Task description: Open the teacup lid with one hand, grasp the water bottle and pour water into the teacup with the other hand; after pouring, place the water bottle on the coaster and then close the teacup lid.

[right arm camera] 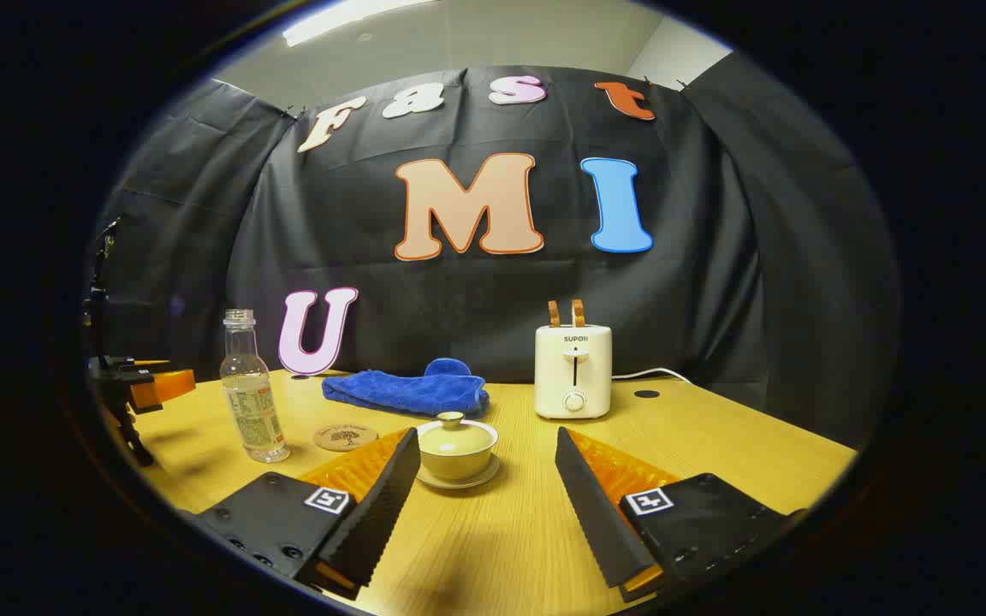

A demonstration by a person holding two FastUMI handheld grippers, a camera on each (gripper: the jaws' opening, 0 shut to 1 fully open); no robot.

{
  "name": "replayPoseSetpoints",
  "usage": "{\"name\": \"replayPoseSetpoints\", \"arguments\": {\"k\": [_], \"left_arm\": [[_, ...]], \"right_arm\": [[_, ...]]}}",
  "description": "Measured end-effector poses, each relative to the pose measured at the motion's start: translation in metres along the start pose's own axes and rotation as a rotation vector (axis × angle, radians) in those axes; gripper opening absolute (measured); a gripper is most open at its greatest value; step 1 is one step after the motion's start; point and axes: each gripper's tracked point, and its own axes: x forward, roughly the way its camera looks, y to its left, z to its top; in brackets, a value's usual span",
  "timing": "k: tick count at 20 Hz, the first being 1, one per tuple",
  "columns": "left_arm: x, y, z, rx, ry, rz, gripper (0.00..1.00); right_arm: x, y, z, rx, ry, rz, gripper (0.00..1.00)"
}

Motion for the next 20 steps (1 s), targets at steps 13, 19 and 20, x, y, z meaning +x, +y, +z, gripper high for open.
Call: {"name": "replayPoseSetpoints", "arguments": {"k": [13, 19, 20], "left_arm": [[-0.0007, 0.0062, -0.0005, 0.000, 0.001, 0.035, 0.94], [-0.0010, 0.0056, -0.0018, -0.001, 0.001, 0.034, 0.94], [-0.0008, 0.0057, -0.0013, -0.001, 0.001, 0.034, 0.94]], "right_arm": [[0.0008, -0.0009, -0.0005, 0.000, -0.001, -0.003, 0.96], [0.0009, -0.0004, -0.0006, -0.001, -0.001, -0.003, 0.96], [0.0014, -0.0016, -0.0011, 0.000, 0.004, -0.008, 0.96]]}}
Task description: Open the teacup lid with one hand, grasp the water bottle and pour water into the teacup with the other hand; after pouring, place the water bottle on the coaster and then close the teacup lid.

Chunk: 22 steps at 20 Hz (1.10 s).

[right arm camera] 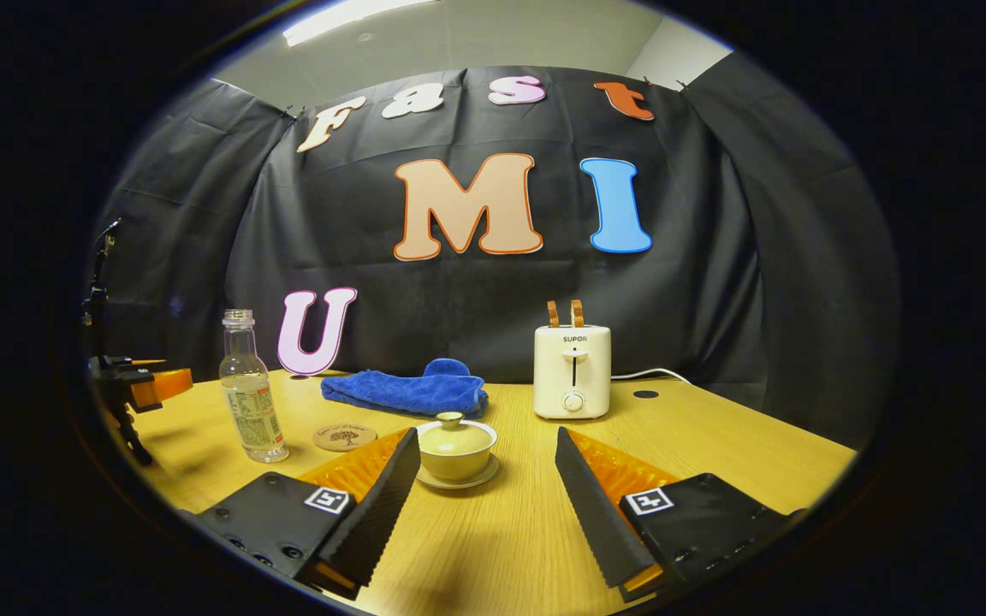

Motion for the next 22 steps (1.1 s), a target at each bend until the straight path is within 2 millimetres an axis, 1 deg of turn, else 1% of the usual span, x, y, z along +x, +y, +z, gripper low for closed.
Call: {"name": "replayPoseSetpoints", "arguments": {"k": [1, 2, 3, 4, 6, 7, 8, 14, 16, 21, 22], "left_arm": [[0.000, 0.000, 0.000, 0.000, 0.000, 0.000, 0.94], [0.000, 0.000, -0.001, 0.000, 0.000, 0.000, 0.94], [0.000, 0.000, -0.001, 0.000, 0.000, 0.000, 0.94], [0.000, 0.000, -0.001, 0.000, 0.000, -0.001, 0.94], [0.001, 0.001, -0.001, 0.000, 0.000, -0.001, 0.94], [0.001, 0.000, -0.001, 0.000, 0.000, -0.001, 0.94], [0.001, 0.000, -0.001, -0.001, 0.000, -0.002, 0.94], [0.001, 0.000, -0.001, -0.001, -0.001, -0.007, 0.94], [0.001, 0.000, -0.001, -0.001, 0.000, -0.011, 0.93], [0.001, 0.000, 0.000, -0.001, 0.000, -0.015, 0.94], [0.001, 0.000, -0.001, -0.001, 0.000, -0.015, 0.94]], "right_arm": [[0.001, -0.001, 0.000, -0.001, -0.005, -0.005, 0.99], [0.002, 0.003, 0.000, 0.000, -0.002, 0.010, 0.96], [0.006, 0.010, -0.001, -0.001, 0.002, 0.032, 0.96], [0.008, 0.013, -0.001, 0.001, 0.001, 0.045, 1.00], [0.016, 0.013, -0.002, 0.002, 0.004, 0.046, 0.99], [0.020, 0.015, -0.002, 0.002, 0.006, 0.050, 0.96], [0.026, 0.017, -0.003, 0.003, 0.010, 0.053, 0.99], [0.066, 0.031, -0.007, 0.000, 0.031, 0.082, 1.00], [0.077, 0.035, -0.010, 0.002, 0.044, 0.093, 1.00], [0.096, 0.038, -0.016, -0.003, 0.077, 0.105, 1.00], [0.100, 0.039, -0.016, -0.005, 0.083, 0.109, 0.96]]}}
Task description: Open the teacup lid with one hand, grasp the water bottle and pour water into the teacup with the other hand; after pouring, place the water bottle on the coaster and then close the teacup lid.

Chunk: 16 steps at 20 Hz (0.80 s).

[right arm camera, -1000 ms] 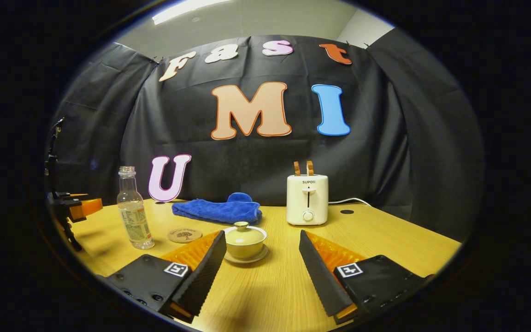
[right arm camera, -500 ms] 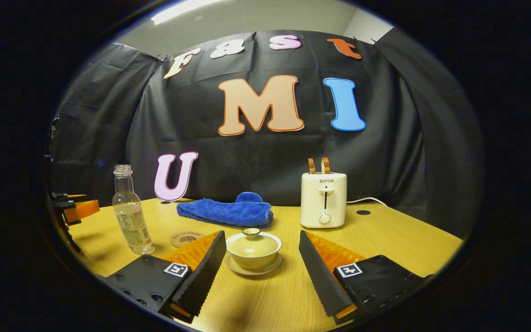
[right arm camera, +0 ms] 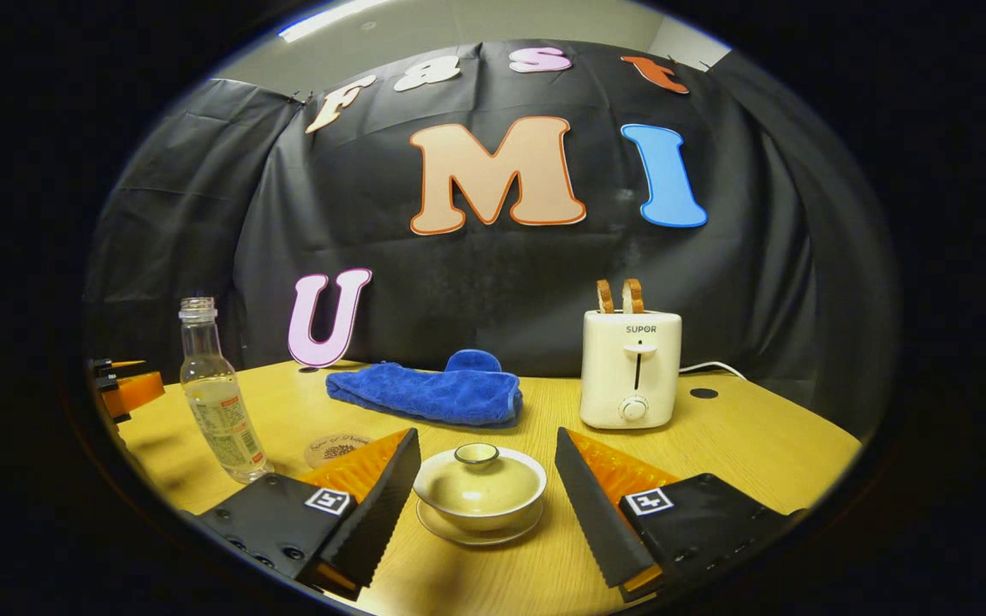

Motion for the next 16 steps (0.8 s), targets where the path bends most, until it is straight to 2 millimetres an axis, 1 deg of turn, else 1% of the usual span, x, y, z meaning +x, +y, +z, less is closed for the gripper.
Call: {"name": "replayPoseSetpoints", "arguments": {"k": [1, 2, 3, 5, 6, 12, 14, 16], "left_arm": [[0.000, 0.000, 0.000, 0.001, 0.000, 0.000, 0.93], [0.000, 0.000, 0.000, 0.001, 0.000, 0.001, 0.93], [-0.001, 0.000, 0.001, 0.001, 0.000, 0.002, 0.93], [-0.001, 0.000, 0.001, 0.001, 0.001, 0.003, 0.93], [0.000, 0.000, 0.000, 0.000, 0.003, 0.003, 0.94], [0.000, 0.001, -0.001, 0.000, 0.006, 0.003, 0.93], [0.000, 0.000, 0.000, 0.000, 0.005, 0.003, 0.93], [0.000, 0.001, -0.001, 0.000, 0.005, 0.003, 0.93]], "right_arm": [[0.003, 0.000, -0.001, 0.000, 0.007, -0.002, 0.96], [0.008, -0.001, -0.002, 0.000, 0.018, 0.000, 0.94], [0.012, 0.000, -0.004, -0.002, 0.029, 0.001, 0.87], [0.017, 0.002, -0.007, -0.008, 0.049, 0.007, 0.82], [0.015, 0.002, -0.010, -0.012, 0.062, 0.014, 0.80], [0.018, 0.003, -0.021, -0.013, 0.143, 0.031, 0.81], [0.022, 0.003, -0.020, -0.015, 0.138, 0.033, 0.76], [0.022, 0.004, -0.020, -0.011, 0.140, 0.033, 0.75]]}}
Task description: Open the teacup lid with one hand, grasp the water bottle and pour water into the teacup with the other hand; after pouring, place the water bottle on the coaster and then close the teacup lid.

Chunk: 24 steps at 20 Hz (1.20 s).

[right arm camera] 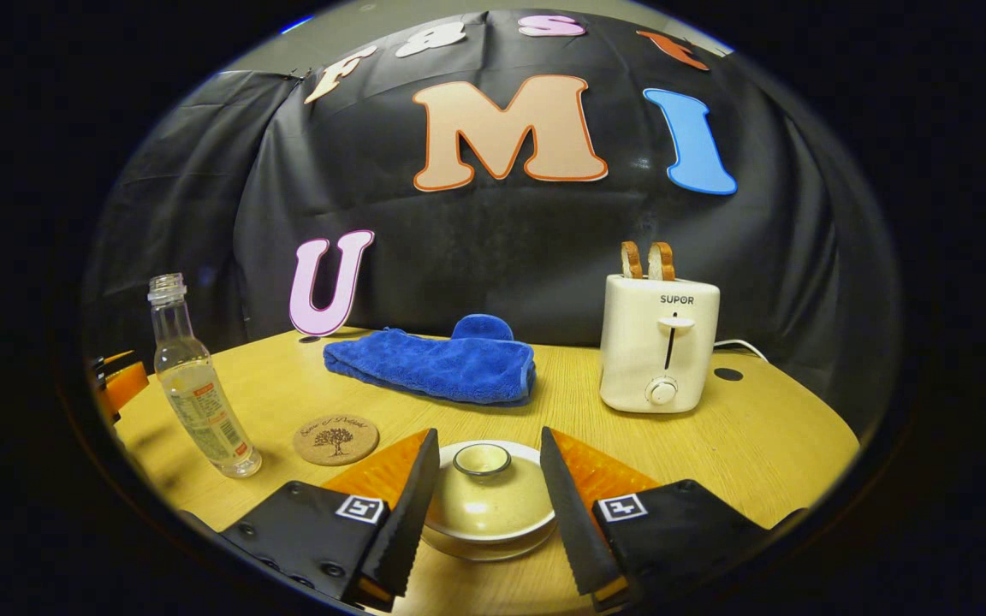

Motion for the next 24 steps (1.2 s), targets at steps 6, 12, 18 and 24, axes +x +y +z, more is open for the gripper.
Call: {"name": "replayPoseSetpoints", "arguments": {"k": [6, 12, 18, 24], "left_arm": [[0.000, 0.000, 0.000, 0.001, 0.000, 0.000, 0.94], [0.000, -0.001, 0.000, 0.000, -0.001, -0.001, 0.94], [0.000, -0.001, 0.000, 0.000, -0.002, -0.009, 0.94], [0.000, -0.013, 0.002, -0.001, -0.008, -0.066, 0.93]], "right_arm": [[0.003, 0.006, 0.006, -0.010, -0.029, 0.015, 0.44], [0.001, 0.007, 0.007, -0.025, -0.034, 0.006, 0.29], [-0.012, 0.003, 0.019, -0.005, -0.117, -0.013, 0.29], [-0.042, -0.005, 0.024, 0.013, -0.175, -0.032, 0.29]]}}
